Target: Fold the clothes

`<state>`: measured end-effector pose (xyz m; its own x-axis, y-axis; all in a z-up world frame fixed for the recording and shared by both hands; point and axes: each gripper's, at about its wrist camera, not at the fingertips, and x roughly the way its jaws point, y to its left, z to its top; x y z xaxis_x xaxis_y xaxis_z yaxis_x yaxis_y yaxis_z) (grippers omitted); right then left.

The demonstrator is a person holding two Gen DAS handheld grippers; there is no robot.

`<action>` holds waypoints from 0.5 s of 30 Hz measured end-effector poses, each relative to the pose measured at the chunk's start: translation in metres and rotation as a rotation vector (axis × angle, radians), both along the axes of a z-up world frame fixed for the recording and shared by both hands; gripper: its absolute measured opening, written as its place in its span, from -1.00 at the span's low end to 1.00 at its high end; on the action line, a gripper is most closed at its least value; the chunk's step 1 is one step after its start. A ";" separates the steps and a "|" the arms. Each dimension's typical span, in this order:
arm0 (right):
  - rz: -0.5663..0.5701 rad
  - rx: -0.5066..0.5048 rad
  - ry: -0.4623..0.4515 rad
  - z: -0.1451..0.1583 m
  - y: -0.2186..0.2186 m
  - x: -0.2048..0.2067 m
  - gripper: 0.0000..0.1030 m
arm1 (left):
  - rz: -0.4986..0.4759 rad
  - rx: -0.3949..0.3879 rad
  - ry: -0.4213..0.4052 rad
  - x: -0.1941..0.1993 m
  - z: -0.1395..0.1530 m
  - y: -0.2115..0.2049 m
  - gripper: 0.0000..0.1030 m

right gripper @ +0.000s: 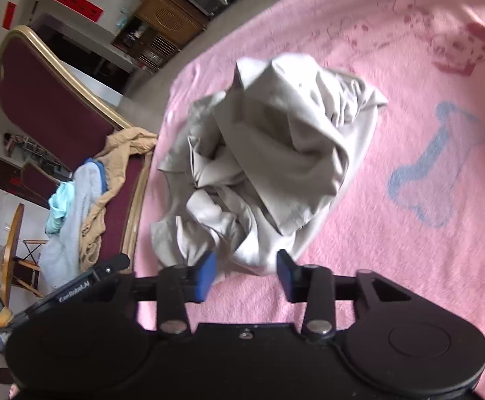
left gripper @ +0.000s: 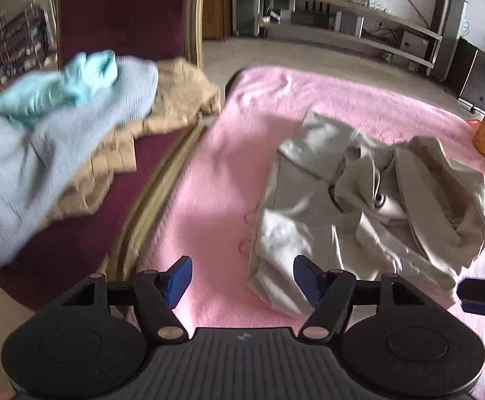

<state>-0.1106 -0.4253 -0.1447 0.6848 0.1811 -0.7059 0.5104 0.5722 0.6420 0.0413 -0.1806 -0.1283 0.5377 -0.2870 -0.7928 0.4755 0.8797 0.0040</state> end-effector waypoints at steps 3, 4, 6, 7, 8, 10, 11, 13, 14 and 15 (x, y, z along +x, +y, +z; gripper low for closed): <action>-0.071 0.050 0.041 -0.013 0.003 0.013 0.17 | 0.003 -0.017 0.048 0.002 -0.008 0.005 0.34; -0.106 0.076 0.050 -0.017 0.002 0.016 0.17 | -0.001 -0.026 0.048 0.001 -0.008 0.006 0.38; -0.172 0.117 0.066 -0.026 0.002 0.020 -0.01 | -0.014 -0.050 0.052 -0.001 -0.007 0.008 0.44; -0.196 0.117 0.074 -0.029 0.003 0.022 -0.22 | -0.020 -0.061 0.054 -0.002 -0.006 0.009 0.44; -0.207 0.104 0.086 -0.031 0.005 0.024 -0.76 | -0.021 -0.068 0.059 -0.001 -0.007 0.010 0.44; -0.173 0.011 0.104 -0.026 0.014 0.028 -0.91 | -0.019 -0.079 0.066 -0.001 -0.007 0.013 0.43; -0.142 -0.059 0.094 -0.017 0.019 0.028 -0.91 | -0.015 -0.083 0.068 -0.001 -0.007 0.014 0.43; -0.082 -0.197 0.064 0.005 0.028 0.028 -0.92 | -0.007 -0.104 0.073 0.001 -0.006 0.019 0.43; -0.057 -0.262 0.029 0.024 0.032 0.026 -0.93 | -0.003 -0.116 0.076 0.001 -0.005 0.021 0.43; -0.038 -0.330 -0.007 0.045 0.034 0.022 -0.93 | 0.001 -0.129 0.076 0.002 -0.004 0.023 0.42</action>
<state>-0.0884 -0.3909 -0.1002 0.6917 -0.0826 -0.7174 0.5318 0.7304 0.4286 0.0429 -0.1575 -0.1320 0.4778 -0.3881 -0.7881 0.4689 0.8713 -0.1449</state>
